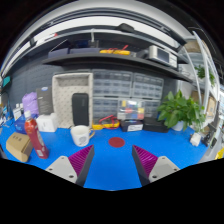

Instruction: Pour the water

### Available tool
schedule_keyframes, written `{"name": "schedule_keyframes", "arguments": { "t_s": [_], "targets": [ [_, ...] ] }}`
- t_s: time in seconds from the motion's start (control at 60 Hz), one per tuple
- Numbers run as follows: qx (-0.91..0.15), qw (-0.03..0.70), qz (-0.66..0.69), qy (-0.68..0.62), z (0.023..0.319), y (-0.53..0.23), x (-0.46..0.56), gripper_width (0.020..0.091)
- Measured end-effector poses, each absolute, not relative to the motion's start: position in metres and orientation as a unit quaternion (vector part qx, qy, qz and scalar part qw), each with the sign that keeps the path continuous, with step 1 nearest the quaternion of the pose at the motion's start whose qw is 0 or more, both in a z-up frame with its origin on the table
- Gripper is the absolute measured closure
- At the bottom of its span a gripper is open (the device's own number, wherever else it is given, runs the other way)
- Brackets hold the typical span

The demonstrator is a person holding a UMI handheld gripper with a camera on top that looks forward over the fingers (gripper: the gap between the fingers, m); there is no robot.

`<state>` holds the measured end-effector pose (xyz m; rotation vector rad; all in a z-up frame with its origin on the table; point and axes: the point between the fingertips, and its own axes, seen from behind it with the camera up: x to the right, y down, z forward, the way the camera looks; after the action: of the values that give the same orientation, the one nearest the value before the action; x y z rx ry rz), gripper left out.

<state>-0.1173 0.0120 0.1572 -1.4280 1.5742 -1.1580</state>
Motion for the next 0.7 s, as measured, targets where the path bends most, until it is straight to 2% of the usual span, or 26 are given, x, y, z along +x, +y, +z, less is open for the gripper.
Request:
{"name": "schedule_keyframes", "arguments": {
  "t_s": [0.1,0.117,0.15,0.2,0.383,0.55,0.7],
  "targets": [
    [-0.576,0.373,-0.419,0.595,0.140,0.078,-0.118,0.0330],
    [-0.580,0.378,-0.414,0.591,0.145,0.049,-0.120,0.0328],
    [-0.589,0.388,-0.398,0.587,0.128,0.094,-0.117,0.0330],
    [-0.602,0.398,-0.381,0.578,0.119,0.153,-0.118,0.0328],
    [-0.640,0.421,-0.343,0.543,0.098,0.262,-0.108,0.0319],
    [-0.655,0.429,-0.340,0.521,0.093,0.319,-0.077,0.0319],
    [-0.647,0.434,-0.350,0.521,0.092,0.340,-0.040,0.0319]
  ]
}}
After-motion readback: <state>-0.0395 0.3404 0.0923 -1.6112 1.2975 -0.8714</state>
